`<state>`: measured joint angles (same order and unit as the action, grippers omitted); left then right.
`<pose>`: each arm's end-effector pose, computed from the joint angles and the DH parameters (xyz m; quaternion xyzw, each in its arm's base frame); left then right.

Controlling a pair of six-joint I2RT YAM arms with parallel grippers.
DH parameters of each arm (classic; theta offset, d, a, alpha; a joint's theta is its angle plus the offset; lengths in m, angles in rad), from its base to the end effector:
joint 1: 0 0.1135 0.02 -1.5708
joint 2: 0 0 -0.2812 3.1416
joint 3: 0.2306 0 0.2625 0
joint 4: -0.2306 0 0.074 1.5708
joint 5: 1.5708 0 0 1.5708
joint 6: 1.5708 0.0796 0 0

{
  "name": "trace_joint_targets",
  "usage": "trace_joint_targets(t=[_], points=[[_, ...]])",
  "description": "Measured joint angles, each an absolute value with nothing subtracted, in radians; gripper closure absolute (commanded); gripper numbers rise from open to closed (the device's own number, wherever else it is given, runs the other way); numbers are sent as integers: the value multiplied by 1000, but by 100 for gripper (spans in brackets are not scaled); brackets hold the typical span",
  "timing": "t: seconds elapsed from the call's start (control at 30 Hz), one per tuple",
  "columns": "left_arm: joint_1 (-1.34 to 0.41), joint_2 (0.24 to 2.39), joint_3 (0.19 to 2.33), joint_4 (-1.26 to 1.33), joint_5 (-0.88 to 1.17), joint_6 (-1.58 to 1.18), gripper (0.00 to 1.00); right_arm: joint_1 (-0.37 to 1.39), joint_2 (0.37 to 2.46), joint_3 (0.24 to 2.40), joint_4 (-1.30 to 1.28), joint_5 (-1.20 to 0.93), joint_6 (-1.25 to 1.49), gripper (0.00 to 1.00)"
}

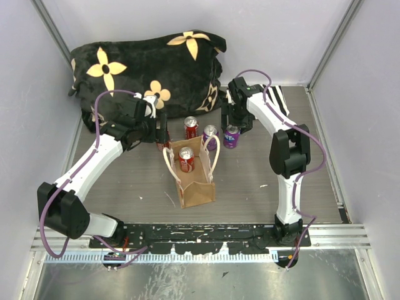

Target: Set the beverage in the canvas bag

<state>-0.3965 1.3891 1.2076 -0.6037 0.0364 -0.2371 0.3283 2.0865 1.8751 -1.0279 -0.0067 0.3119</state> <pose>0.3125 -0.1340 0.2944 0.0805 0.9202 -0.1352 0.3584 0.4458 0.1524 0.2179 -0.0086 0.9863 0.0550 0.1556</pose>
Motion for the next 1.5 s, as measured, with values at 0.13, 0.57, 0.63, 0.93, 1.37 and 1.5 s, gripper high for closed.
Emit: trace_joint_targets(t=[0.13,0.57,0.63,0.93,1.37,1.5], points=[[-397,1389,1208,-603,37,-237,11,329,2086,1874,-1028,-9,310,42],[-397,1394,1208,-603,42,-237,11,330,2105,1995,-1129,-6,317,95],[-397,1397,1208,-603,44,-237,11,330,2108,2079,-1165,-5,319,95],[-397,1402,1208,-603,52,-240,11,336,2067,2339,-1169,-107,371,99],[-397,1402,1208,-603,55,-240,11,553,1967,2371,-1135,-216,456,99],[-397,1402,1208,-603,55,-241,11,644,1933,2309,-1146,-210,457,99]])
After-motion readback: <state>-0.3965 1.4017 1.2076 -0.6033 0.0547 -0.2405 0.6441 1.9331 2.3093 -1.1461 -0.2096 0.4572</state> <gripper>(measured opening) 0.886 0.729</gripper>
